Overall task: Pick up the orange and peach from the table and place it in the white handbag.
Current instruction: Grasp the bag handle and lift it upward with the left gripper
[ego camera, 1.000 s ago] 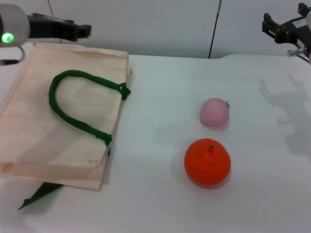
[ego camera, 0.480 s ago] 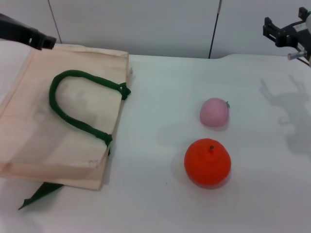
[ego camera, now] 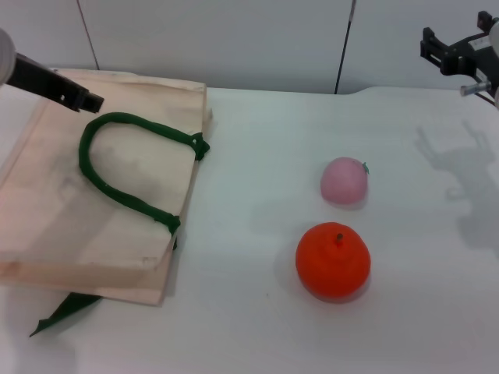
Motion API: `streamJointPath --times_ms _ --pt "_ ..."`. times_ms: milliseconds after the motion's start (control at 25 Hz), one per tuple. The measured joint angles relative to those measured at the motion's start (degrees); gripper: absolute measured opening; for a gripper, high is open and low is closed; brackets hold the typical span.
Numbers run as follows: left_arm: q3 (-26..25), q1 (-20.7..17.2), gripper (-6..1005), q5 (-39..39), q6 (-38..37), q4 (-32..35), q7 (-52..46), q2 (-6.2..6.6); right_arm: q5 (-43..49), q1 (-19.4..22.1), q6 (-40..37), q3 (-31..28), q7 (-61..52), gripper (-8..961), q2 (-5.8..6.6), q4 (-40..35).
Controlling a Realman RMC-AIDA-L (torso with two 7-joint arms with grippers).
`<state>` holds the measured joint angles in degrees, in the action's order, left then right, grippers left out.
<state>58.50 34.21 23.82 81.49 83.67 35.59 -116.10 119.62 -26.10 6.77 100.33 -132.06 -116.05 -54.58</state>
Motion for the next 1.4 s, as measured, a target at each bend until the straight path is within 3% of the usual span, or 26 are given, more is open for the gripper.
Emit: streamJointPath --times_ms 320,800,1400 --pt "-0.2 -0.1 465 2.3 -5.8 -7.1 -0.9 -0.21 0.0 0.0 0.0 -0.1 -0.1 866 -0.05 0.0" --pt "-1.1 -1.4 464 -0.4 -10.5 -10.5 -3.4 -0.18 0.0 0.1 0.0 -0.1 -0.1 867 -0.05 -0.1" --pt "-2.3 1.0 463 -2.0 -15.9 -21.0 -2.8 0.01 0.0 0.3 0.0 0.0 -0.1 867 -0.14 -0.4"
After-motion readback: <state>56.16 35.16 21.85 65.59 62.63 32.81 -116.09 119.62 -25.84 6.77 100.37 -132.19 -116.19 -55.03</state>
